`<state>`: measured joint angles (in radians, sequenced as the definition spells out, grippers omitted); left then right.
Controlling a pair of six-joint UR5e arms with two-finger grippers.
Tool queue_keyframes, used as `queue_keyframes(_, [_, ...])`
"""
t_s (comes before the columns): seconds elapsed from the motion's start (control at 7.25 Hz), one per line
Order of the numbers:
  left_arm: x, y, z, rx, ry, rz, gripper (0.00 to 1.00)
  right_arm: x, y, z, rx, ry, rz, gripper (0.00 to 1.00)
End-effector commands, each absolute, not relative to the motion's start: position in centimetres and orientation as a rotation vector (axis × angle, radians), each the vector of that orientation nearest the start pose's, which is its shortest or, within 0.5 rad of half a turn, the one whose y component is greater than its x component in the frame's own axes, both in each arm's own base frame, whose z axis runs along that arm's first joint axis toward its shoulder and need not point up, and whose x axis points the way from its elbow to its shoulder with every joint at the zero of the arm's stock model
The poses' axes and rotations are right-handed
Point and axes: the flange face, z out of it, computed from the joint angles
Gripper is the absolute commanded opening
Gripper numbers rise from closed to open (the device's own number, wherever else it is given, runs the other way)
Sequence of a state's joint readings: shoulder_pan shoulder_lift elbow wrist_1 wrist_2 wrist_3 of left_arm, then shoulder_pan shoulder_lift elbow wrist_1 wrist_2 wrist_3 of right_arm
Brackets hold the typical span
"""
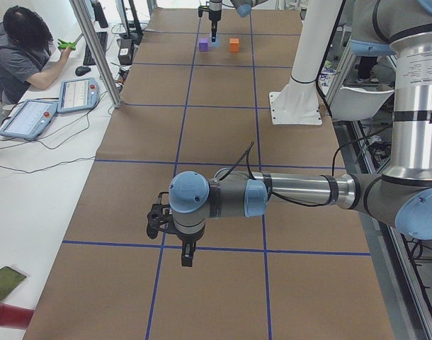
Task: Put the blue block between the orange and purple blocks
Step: 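Carry the light blue cube with the right gripper between purple and orange cubes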
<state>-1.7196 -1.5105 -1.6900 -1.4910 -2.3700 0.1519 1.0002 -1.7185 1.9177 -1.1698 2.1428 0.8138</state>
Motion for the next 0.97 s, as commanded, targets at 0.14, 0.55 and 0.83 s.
queue_keyframes(0.14, [-13.0, -45.0, 62.7, 0.114, 0.791, 0.0, 1.0, -17.2, -41.9, 59.6, 0.115, -0.814, 0.066, 0.01])
queue_keyframes(0.55, [-13.0, -44.9, 62.7, 0.114, 0.791, 0.0, 1.0, -17.8, -42.5, 60.6, 0.102, -0.803, 0.077, 0.56])
queue_keyframes(0.83, [-13.0, -45.0, 62.6, 0.116, 0.792, 0.001, 1.0, -18.1, -42.7, 60.0, 0.112, -0.811, 0.071, 0.99])
